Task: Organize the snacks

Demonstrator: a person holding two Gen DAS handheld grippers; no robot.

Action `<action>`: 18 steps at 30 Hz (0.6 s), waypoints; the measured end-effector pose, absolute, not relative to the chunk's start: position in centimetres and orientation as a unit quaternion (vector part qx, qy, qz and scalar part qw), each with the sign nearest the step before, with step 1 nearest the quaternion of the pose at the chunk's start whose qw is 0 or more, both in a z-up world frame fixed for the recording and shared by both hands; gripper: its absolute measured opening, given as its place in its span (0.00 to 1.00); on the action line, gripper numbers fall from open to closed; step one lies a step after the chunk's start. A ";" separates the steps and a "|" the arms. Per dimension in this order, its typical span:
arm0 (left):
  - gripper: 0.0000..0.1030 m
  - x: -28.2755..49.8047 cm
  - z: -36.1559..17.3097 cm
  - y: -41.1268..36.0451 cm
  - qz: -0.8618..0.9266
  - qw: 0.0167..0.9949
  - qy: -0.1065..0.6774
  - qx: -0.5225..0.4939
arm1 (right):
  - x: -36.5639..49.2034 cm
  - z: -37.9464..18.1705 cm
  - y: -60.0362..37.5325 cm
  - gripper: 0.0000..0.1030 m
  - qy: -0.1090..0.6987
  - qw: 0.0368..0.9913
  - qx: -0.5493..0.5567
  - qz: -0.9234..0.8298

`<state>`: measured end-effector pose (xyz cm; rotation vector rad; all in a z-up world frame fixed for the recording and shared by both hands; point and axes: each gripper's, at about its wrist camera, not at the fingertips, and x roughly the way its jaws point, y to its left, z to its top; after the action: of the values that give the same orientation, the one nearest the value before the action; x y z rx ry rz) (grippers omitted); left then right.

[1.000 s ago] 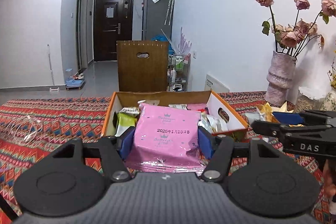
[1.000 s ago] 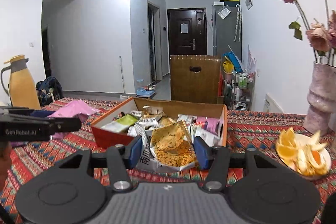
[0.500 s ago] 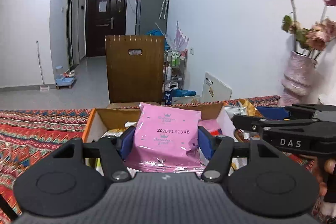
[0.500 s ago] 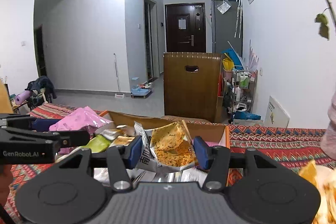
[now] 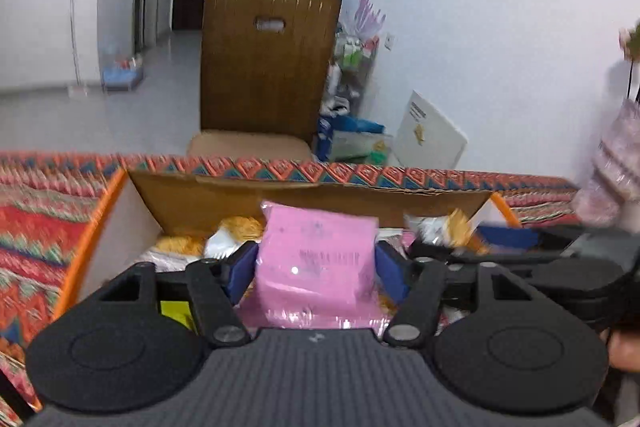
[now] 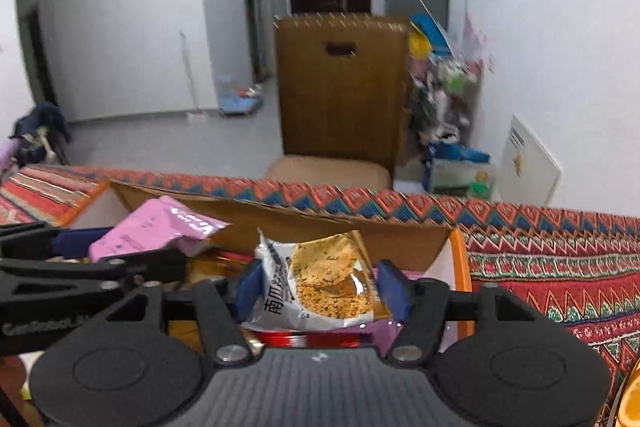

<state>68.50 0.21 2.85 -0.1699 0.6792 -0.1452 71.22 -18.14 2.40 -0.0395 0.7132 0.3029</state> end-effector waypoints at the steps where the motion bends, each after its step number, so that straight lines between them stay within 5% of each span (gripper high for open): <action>1: 0.78 68.5 2.9 0.6 -0.073 0.936 0.332 -0.093 | 71.7 2.1 -18.2 0.68 0.362 0.920 -0.011 0.151; 4: 0.84 68.1 3.0 1.0 -0.076 0.940 0.318 -0.099 | 71.9 2.0 -18.5 0.81 0.369 0.917 0.003 0.153; 18: 0.93 62.6 8.5 0.0 -0.058 0.966 0.252 -0.021 | 67.4 6.0 -19.5 0.89 0.332 0.933 -0.008 0.138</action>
<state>62.62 -0.03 8.49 -0.0435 0.5105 -0.1178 67.43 -19.51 5.97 -0.0170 0.6789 0.2832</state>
